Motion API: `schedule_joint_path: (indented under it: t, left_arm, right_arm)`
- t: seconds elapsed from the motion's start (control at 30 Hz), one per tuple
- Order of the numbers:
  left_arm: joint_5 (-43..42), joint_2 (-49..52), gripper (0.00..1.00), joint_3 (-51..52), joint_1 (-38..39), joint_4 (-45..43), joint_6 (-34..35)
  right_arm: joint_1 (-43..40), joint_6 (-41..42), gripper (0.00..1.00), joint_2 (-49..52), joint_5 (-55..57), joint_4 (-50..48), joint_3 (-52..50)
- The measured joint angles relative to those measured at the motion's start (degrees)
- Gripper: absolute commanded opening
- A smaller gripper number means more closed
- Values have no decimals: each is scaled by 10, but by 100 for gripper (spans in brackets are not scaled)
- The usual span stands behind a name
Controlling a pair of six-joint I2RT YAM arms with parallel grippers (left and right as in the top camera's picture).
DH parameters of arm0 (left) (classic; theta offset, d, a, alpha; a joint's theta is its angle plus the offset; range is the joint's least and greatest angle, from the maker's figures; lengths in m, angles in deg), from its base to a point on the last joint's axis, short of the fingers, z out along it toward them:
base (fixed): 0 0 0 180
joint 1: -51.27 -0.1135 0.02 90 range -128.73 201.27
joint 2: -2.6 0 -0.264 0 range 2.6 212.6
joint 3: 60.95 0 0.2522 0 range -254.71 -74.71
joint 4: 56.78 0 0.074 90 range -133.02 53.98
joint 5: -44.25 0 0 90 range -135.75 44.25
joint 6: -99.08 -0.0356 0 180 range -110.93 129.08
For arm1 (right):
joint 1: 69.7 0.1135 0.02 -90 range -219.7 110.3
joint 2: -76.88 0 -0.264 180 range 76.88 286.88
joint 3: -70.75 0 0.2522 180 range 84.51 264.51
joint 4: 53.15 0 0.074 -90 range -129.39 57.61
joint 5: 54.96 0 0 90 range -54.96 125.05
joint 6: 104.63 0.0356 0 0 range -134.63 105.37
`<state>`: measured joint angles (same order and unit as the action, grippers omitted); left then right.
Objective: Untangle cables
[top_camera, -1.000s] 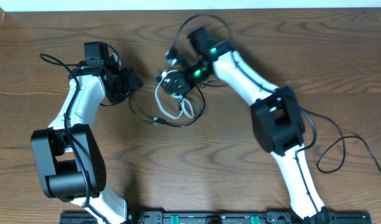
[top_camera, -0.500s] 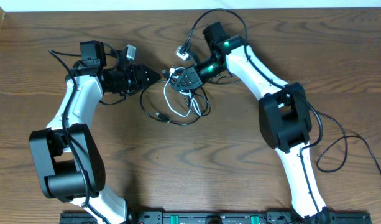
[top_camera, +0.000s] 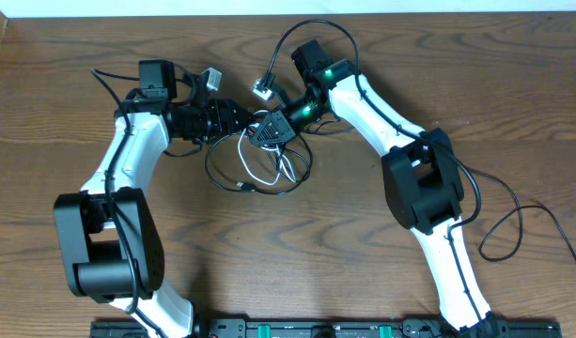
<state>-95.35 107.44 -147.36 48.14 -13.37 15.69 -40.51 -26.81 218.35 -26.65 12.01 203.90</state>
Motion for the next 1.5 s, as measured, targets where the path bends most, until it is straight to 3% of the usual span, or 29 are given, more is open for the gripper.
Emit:
schedule_joint_path:
  t: [0.37,0.43,0.5,0.63,0.9,1.4,1.47,1.5]
  left_arm:
    - [122,23,35,0,24,-3,96]
    - [126,28,25,0,26,-6,104]
    - [127,32,8,0,28,-12,112]
    - [130,37,7,0,35,-18,123]
    - [131,48,7,0,16,-14,115]
    - [-33,48,7,1,-7,-23,11]
    - [-46,48,7,1,-7,-25,7]
    - [-53,48,7,1,-7,-26,4]
  right_arm:
    - [-1,0,1,0,0,-4,-3]
    - [-1,0,1,0,1,-11,-3]
    - [-1,0,1,0,5,-14,-3]
    - [1,-2,23,0,8,-14,-7]
    - [-10,9,34,-1,22,-18,-7]
    - [17,62,36,-1,33,-28,-7]
    - [22,70,27,-1,47,-31,-7]
    - [24,73,18,-1,54,-31,-7]
